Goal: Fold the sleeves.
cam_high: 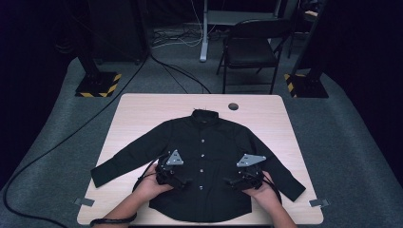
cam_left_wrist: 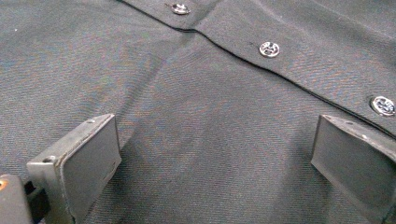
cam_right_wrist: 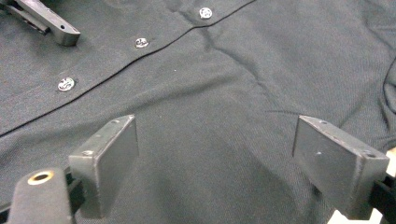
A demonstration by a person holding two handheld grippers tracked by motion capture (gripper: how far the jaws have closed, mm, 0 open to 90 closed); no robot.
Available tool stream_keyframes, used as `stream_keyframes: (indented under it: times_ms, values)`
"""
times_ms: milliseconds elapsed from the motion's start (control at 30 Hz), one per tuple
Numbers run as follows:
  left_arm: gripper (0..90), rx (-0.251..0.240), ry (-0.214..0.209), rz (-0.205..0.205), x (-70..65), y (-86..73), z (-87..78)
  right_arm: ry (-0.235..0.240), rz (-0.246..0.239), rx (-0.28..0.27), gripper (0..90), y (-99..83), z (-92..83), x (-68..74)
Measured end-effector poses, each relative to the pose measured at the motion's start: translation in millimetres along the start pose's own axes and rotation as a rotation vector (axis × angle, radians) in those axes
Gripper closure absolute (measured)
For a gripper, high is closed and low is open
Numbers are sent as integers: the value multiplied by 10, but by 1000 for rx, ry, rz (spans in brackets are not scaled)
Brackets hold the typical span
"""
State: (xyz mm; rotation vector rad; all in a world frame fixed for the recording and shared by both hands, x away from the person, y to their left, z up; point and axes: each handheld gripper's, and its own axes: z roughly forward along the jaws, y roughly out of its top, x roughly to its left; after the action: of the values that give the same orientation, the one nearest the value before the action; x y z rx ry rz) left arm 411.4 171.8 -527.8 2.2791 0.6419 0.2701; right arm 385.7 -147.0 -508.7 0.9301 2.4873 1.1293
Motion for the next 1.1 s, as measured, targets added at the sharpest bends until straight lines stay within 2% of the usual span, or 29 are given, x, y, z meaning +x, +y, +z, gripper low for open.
stream_keyframes:
  times_ms: [267, 500, 1100]
  values:
    - [12, 0, 0, 0, 0, 0, 0, -1, 20, -6, 110, 14, -51, -32]
    - [13, 0, 0, 0, 0, 0, 0, -19, 32, -36, 141, 21, -116, -67]
    - [12, 0, 0, 0, 0, 0, 0, -60, 50, -56, 226, 11, -216, -134]
